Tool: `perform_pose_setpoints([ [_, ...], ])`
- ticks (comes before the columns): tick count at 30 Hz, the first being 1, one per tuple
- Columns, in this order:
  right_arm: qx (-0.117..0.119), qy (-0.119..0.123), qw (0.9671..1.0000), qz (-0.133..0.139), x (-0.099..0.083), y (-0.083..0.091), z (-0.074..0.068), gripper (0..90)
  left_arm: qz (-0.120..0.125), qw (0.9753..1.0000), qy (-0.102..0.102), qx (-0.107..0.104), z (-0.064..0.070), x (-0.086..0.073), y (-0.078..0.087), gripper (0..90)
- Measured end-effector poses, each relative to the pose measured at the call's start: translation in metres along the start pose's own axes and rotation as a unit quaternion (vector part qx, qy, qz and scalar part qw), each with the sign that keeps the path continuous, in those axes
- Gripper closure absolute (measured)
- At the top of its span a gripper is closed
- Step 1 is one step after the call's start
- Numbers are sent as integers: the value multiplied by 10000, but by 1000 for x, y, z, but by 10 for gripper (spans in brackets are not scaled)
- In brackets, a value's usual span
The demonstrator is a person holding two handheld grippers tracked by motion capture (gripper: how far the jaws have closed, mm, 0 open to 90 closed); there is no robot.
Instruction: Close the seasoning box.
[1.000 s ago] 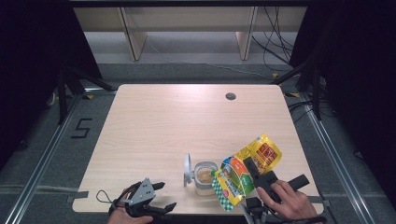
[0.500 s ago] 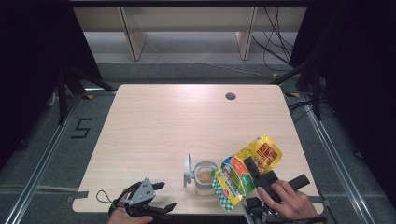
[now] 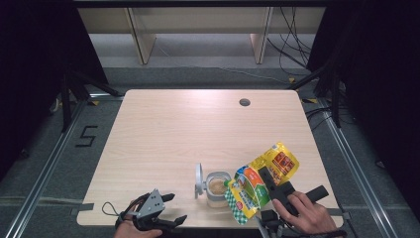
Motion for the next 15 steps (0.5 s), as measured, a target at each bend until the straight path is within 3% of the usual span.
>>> perform_pose_setpoints([
  [4,-17,14,10000,-11,0,0,1,600,125,9998,148,-70,3,0,-1,220],
  [5,-14,5,10000,-4,0,0,1,600,6,10000,3,-4,0,0,0,220],
  [7,-24,28,10000,-16,0,0,1,601,2,10000,-2,-1,0,0,0,221],
  [9,-20,29,10000,-12,0,0,1,601,132,9998,154,-73,3,1,-2,221],
  [13,-45,80,10000,-4,0,1,2,601,121,9998,138,-68,3,0,-1,220],
  [14,-70,85,9999,-1,0,1,2,601,-6,10000,-13,2,0,0,0,221],
  [15,-60,81,9999,4,0,1,2,601,35,10000,38,-22,1,0,0,221],
])
Point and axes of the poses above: each handheld gripper's, and its own axes: y roughly backward along the jaws, x roughly out of its top, z roughly to its right, the point moved 4 cm from there along -y, roughly forward along the jaws, and after that the axes turned 9 degrees about y, right-handed, at the moved point
